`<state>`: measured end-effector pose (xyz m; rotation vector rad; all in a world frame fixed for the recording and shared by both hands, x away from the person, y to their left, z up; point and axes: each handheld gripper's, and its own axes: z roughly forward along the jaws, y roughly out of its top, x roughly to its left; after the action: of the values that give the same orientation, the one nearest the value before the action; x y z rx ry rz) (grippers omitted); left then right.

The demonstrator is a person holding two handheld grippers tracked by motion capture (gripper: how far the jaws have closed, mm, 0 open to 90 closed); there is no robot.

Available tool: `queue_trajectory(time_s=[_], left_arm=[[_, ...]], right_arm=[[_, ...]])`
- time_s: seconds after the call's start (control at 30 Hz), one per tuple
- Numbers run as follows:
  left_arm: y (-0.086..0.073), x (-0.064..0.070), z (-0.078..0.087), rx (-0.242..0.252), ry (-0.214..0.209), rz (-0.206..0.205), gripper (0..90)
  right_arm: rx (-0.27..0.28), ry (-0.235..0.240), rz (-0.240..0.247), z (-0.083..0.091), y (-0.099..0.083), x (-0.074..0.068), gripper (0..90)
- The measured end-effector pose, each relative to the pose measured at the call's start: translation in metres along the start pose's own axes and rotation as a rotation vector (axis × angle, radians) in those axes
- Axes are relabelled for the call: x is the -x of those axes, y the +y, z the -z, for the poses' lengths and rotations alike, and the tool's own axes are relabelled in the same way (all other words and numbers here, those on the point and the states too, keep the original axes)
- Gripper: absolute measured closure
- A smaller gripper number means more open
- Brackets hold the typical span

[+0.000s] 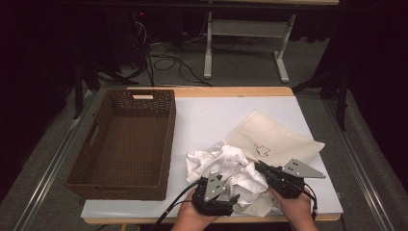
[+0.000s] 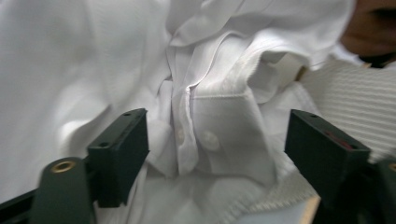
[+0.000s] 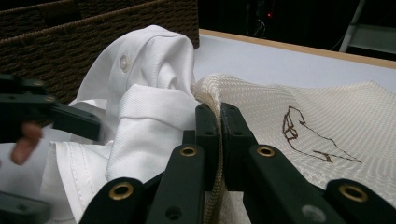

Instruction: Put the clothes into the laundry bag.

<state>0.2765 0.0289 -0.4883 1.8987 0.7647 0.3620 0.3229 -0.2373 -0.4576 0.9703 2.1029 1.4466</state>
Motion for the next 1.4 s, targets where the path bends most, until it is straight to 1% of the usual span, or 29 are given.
queue_trajectory(time_s=[0.07, 0.1, 0.13, 0.2, 0.23, 0.27, 0.3, 0.33, 0.37, 0.4, 0.43, 0.5, 0.53, 0.57, 0.63, 0.67, 0.7, 0.73, 0.77, 0.8, 0.87, 0.93, 1.13, 1.17, 1.2, 1.23, 1.27, 1.33, 1.4], left_arm=[[0.0, -0.004, 0.01, 0.028, -0.005, 0.016, 30.8], [0.003, -0.006, 0.014, 0.026, -0.009, 0.018, 30.8], [0.006, -0.009, 0.017, 0.027, 0.001, 0.019, 30.8], [0.01, -0.014, 0.024, 0.07, 0.037, 0.011, 30.6], [0.011, -0.017, 0.024, 0.078, 0.061, 0.006, 28.1], [0.011, -0.021, 0.023, 0.079, 0.081, 0.006, 24.5], [0.012, -0.024, 0.021, 0.079, 0.097, 0.007, 24.5], [0.014, -0.028, 0.017, 0.08, 0.115, 0.007, 18.4], [0.017, -0.032, 0.014, 0.079, 0.127, 0.018, 15.4], [0.02, -0.037, 0.009, 0.074, 0.132, 0.036, 14.9], [0.024, -0.043, 0.0, 0.06, 0.127, 0.044, 14.9], [0.027, -0.049, -0.01, 0.032, 0.138, 0.041, 15.6], [0.027, -0.049, -0.01, 0.032, 0.138, 0.041, 20.3], [0.027, -0.053, -0.014, 0.017, 0.123, 0.061, 20.3], [0.023, -0.058, -0.019, -0.004, 0.052, 0.103, 55.5], [0.022, -0.057, -0.02, -0.008, 0.045, 0.101, 64.6], [0.02, -0.055, -0.019, -0.003, 0.05, 0.081, 75.5], [0.019, -0.053, -0.017, 0.0, 0.045, 0.07, 80.0], [0.017, -0.051, -0.015, 0.011, 0.038, 0.068, 82.2], [0.016, -0.048, -0.012, 0.019, 0.035, 0.065, 83.0], [0.015, -0.041, -0.009, 0.023, 0.018, 0.052, 84.0], [0.013, -0.032, -0.009, 0.024, 0.0, 0.027, 84.2], [0.009, -0.002, -0.021, -0.004, -0.06, -0.038, 84.3], [0.009, 0.002, -0.025, -0.015, -0.069, -0.04, 84.4], [0.009, 0.004, -0.03, -0.025, -0.074, -0.027, 84.5], [0.011, 0.008, -0.039, -0.03, -0.081, -0.029, 84.6], [0.011, 0.008, -0.039, -0.03, -0.081, -0.029, 84.6], [0.013, 0.012, -0.048, -0.039, -0.082, -0.039, 84.6], [0.015, 0.013, -0.056, -0.044, -0.082, -0.028, 84.5]], right_arm=[[-0.001, -0.005, -0.003, 0.0, 0.0, 0.0, 88.7], [-0.001, -0.005, -0.003, 0.0, 0.0, 0.0, 88.7], [-0.001, -0.005, -0.001, 0.0, 0.0, 0.001, 88.7], [-0.002, -0.006, 0.0, 0.0, 0.0, 0.001, 88.7], [-0.002, -0.008, 0.001, 0.0, 0.0, 0.0, 88.7], [-0.002, -0.008, 0.004, 0.0, 0.0, 0.0, 88.7], [-0.002, -0.008, 0.004, 0.0, 0.0, 0.0, 88.7], [0.0, -0.008, 0.007, 0.0, 0.0, 0.0, 88.7], [0.0, -0.008, 0.01, 0.0, 0.0, 0.0, 88.7], [-0.002, -0.007, 0.012, 0.0, 0.0, -0.001, 88.7], [-0.005, -0.006, 0.012, 0.0, -0.001, -0.001, 88.7], [-0.003, 0.0, 0.006, 0.0, -0.002, 0.0, 88.7], [-0.003, 0.0, 0.006, 0.0, -0.002, 0.0, 88.7], [-0.006, -0.001, 0.0, 0.0, -0.002, 0.001, 88.7], [-0.012, -0.004, 0.002, -0.001, -0.003, -0.001, 88.7], [-0.012, -0.005, 0.01, -0.001, -0.003, -0.001, 88.7], [-0.014, -0.006, 0.014, -0.001, -0.003, -0.002, 88.7], [-0.014, -0.008, 0.016, -0.001, -0.003, -0.002, 88.7], [-0.013, -0.007, 0.014, -0.001, -0.004, -0.002, 88.7], [-0.017, -0.009, 0.006, -0.001, -0.004, -0.002, 88.7], [-0.016, -0.012, 0.011, -0.002, -0.004, -0.002, 88.7], [-0.018, -0.013, 0.01, -0.002, -0.004, -0.002, 88.7], [-0.019, -0.015, 0.008, -0.002, -0.005, -0.002, 88.7], [-0.02, -0.014, 0.009, -0.001, -0.005, -0.002, 88.7], [-0.021, -0.016, 0.002, -0.001, -0.005, -0.003, 88.7], [-0.021, -0.014, 0.005, -0.002, -0.005, -0.002, 88.7], [-0.021, -0.014, 0.005, -0.002, -0.005, -0.002, 88.7], [-0.02, -0.012, 0.001, -0.003, -0.004, -0.002, 88.8], [-0.021, -0.011, 0.003, -0.003, -0.004, -0.002, 88.8]])
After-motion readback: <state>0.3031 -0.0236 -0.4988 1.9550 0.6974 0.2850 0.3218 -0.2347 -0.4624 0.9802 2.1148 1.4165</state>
